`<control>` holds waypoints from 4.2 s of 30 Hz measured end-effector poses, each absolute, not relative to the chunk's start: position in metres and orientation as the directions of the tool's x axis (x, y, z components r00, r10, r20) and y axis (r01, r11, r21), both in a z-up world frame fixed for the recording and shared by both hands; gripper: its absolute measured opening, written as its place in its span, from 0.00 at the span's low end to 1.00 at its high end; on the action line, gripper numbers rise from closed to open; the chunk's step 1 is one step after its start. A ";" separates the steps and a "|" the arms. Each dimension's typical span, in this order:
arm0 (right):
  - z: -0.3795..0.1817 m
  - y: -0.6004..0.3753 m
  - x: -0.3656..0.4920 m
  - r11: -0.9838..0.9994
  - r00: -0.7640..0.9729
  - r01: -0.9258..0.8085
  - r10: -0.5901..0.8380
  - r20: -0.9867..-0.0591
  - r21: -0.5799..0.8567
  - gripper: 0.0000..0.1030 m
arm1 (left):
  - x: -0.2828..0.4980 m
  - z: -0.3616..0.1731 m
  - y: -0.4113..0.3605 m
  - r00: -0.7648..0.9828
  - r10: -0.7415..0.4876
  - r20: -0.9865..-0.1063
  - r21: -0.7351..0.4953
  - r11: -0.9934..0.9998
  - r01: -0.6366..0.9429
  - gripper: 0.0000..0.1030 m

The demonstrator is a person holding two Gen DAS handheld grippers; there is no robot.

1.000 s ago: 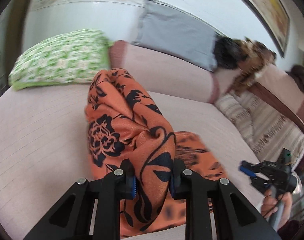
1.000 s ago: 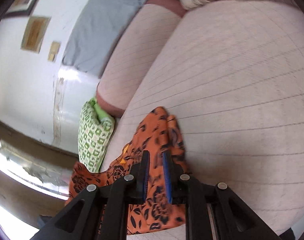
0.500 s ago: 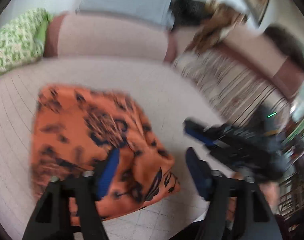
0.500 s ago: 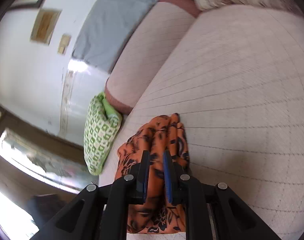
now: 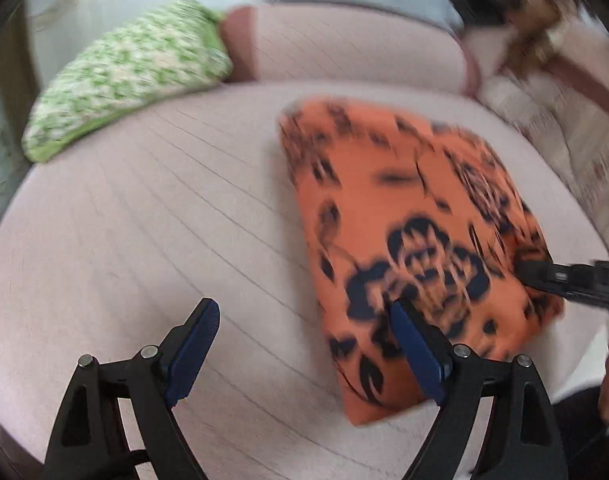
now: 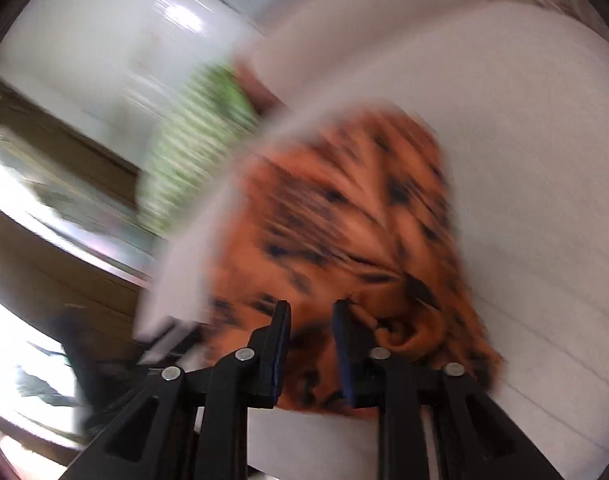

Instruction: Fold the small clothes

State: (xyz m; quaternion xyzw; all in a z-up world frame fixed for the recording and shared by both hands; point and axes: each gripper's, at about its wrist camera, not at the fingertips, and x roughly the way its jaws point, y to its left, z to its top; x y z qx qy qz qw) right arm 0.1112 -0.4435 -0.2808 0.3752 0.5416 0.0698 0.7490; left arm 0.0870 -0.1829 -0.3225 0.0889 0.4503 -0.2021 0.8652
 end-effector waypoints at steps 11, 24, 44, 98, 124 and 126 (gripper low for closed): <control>-0.236 -0.437 0.162 0.760 0.479 0.259 0.435 -0.762 0.596 0.12 | 0.102 -0.316 -0.172 0.550 -0.386 -0.740 -0.136 0.888 0.440 0.85; -0.301 -0.440 0.302 0.821 0.295 0.427 0.269 -0.917 0.378 0.12 | 0.114 -0.322 -0.179 0.507 -0.407 -0.760 -0.207 0.891 0.405 0.87; -0.269 -0.408 0.295 0.817 0.331 0.199 0.465 -0.821 0.542 0.10 | 0.103 -0.299 -0.190 0.588 -0.342 -0.733 -0.115 0.914 0.389 0.88; -0.183 -0.433 0.048 0.739 0.728 0.145 0.370 -0.577 0.657 0.74 | 0.017 -0.145 -0.166 0.803 -0.100 -0.588 0.124 0.969 0.212 0.98; -0.176 -0.432 0.039 0.789 0.734 0.149 0.316 -0.602 0.596 0.74 | 0.017 -0.155 -0.151 0.803 -0.079 -0.591 0.110 0.978 0.177 0.98; -0.177 -0.433 0.039 0.788 0.734 0.153 0.313 -0.602 0.597 0.74 | 0.018 -0.157 -0.149 0.803 -0.075 -0.591 0.110 0.979 0.172 0.98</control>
